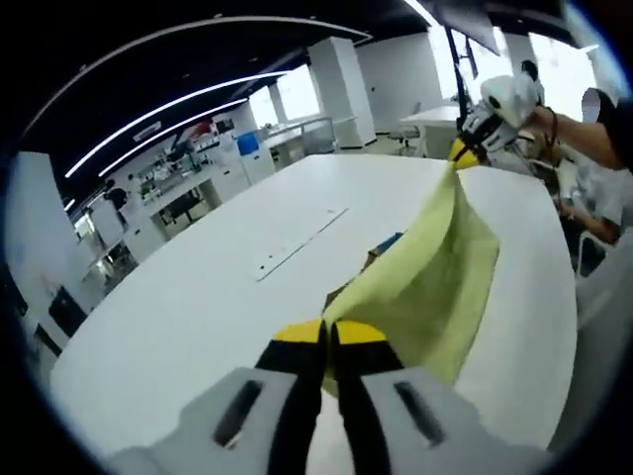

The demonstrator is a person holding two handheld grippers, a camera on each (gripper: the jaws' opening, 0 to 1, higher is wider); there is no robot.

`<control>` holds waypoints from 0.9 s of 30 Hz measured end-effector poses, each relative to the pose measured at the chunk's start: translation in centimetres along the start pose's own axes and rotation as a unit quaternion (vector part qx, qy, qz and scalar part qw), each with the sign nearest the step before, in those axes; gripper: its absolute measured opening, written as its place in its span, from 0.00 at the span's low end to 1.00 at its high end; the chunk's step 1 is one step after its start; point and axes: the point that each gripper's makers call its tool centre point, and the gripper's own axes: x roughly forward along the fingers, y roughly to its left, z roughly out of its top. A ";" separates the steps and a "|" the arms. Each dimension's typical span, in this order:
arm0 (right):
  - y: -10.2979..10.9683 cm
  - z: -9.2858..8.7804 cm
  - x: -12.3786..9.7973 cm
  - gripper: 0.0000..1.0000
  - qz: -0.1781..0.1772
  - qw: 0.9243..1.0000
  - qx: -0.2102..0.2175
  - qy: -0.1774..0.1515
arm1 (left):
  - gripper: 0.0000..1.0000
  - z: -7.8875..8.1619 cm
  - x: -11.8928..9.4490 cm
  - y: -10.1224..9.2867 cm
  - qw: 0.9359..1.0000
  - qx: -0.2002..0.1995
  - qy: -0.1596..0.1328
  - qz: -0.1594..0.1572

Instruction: Fold the garment on the visible template until the final outline fits inside the template.

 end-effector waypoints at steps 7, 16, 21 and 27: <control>-0.6 -1.1 3.2 0.00 -0.001 1.000 0.009 0.020 | 0.00 -1.8 3.2 2.2 0.999 -0.031 0.011 0.010; 0.1 -2.9 8.0 0.00 0.025 0.998 0.010 0.054 | 0.00 -5.6 7.2 3.4 0.997 -0.058 0.048 0.007; 0.8 -4.1 9.9 0.00 0.042 0.997 0.006 0.072 | 0.00 -7.4 9.0 3.8 0.996 -0.065 0.065 0.001; 1.5 -5.5 12.4 0.00 0.069 0.994 0.017 0.080 | 0.00 -9.5 10.6 3.8 0.993 -0.074 0.088 -0.003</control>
